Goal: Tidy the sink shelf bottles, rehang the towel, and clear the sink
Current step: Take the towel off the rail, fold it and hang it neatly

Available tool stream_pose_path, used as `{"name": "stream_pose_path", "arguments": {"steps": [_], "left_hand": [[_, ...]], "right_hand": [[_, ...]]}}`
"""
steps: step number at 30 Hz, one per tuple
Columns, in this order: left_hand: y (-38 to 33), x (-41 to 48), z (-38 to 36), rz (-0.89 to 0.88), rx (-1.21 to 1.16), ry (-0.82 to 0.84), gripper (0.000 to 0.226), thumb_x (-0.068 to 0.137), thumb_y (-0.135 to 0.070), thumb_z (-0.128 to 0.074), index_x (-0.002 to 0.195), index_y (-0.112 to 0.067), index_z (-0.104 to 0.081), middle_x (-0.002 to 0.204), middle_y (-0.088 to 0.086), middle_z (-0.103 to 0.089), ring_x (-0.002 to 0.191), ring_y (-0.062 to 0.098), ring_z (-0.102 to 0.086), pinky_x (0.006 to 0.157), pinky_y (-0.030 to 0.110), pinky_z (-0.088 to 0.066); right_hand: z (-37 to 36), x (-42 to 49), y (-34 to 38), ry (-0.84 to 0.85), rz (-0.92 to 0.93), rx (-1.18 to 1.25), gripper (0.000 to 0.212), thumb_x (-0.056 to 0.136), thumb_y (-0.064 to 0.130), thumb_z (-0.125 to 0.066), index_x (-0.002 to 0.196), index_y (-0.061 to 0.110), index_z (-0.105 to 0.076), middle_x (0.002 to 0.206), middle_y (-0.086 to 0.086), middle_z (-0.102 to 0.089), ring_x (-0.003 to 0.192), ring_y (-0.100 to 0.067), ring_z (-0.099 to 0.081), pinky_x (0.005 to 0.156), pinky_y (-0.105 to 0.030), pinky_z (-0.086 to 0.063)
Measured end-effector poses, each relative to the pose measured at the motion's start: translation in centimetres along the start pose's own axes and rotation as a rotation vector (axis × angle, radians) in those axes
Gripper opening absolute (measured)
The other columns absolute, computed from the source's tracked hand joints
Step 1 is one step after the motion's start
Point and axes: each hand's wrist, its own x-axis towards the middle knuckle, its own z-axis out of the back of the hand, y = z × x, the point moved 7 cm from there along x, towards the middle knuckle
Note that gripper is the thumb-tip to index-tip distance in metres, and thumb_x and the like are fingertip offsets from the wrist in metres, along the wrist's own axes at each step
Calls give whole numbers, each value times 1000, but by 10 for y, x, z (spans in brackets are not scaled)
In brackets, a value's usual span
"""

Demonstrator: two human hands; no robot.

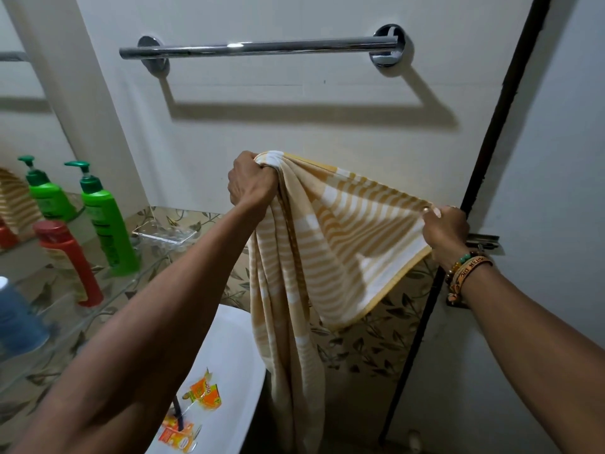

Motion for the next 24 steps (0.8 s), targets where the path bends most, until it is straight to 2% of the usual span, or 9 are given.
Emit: {"name": "stream_pose_path", "arguments": {"steps": [2, 4, 8, 10, 13, 17, 20, 22, 24], "left_hand": [[4, -2, -2, 21, -21, -3, 31, 92, -32, -51, 116, -15, -61, 112, 9, -65, 101, 31, -59, 73, 36, -39], [6, -5, -8, 18, -48, 12, 31, 92, -30, -51, 119, -17, -59, 115, 7, -64, 102, 30, -59, 75, 36, -41], [-5, -13, -23, -65, -69, 71, 27, 90, -22, -50, 116, -22, -59, 112, 3, -66, 94, 24, -57, 76, 35, -45], [-15, -19, -32, -133, -72, 119, 26, 90, -20, -50, 113, -24, -61, 109, 1, -67, 92, 21, -57, 76, 34, -47], [-30, -30, -43, -239, -111, 198, 26, 88, -16, -51, 109, -22, -64, 106, 0, -68, 95, 21, -61, 80, 41, -55], [-41, -37, -50, -325, -158, 226, 24, 86, -13, -56, 106, -17, -67, 104, 1, -70, 95, 21, -64, 83, 47, -57], [-40, -35, -49, -335, -184, 218, 23, 84, -15, -60, 105, -16, -68, 104, 0, -70, 97, 21, -64, 86, 46, -55], [-36, -32, -48, -328, -195, 218, 23, 83, -14, -60, 104, -16, -68, 103, 0, -71, 97, 21, -64, 86, 45, -55], [-30, -30, -48, -323, -192, 231, 23, 81, -11, -61, 102, -17, -69, 101, -1, -71, 96, 20, -64, 86, 44, -55]], "right_hand": [[0, -1, -11, -23, -124, 194, 20, 100, 21, -55, 93, 5, -64, 82, -5, -61, 79, -24, -58, 62, -32, -50], [0, -5, -3, -48, -118, 267, 23, 99, 23, -51, 102, 4, -64, 85, -4, -62, 80, -24, -60, 64, -35, -50], [-4, -16, 46, 54, 17, 405, 18, 75, 31, -56, 71, 15, -65, 68, 4, -59, 64, -18, -54, 59, -33, -41], [-9, -21, 73, 129, 117, 484, 24, 75, 41, -60, 69, 19, -68, 68, 10, -63, 61, -9, -58, 58, -26, -43], [-25, -37, 111, 315, 342, 400, 48, 88, 61, -55, 96, 17, -74, 76, 21, -71, 68, 12, -63, 57, -5, -44], [-59, -59, 126, 611, 505, 69, 54, 76, 77, -63, 100, 29, -73, 95, 16, -71, 86, 2, -67, 74, -17, -52], [-71, -64, 121, 686, 524, 35, 48, 74, 66, -75, 101, 26, -77, 101, 10, -74, 91, -3, -70, 78, -23, -57], [-73, -62, 120, 663, 547, 42, 36, 80, 52, -77, 102, 23, -78, 103, 6, -74, 94, -9, -69, 83, -29, -57], [-70, -57, 121, 590, 571, 70, 25, 83, 46, -76, 96, 25, -78, 100, 8, -74, 94, -7, -68, 81, -26, -56]]}}
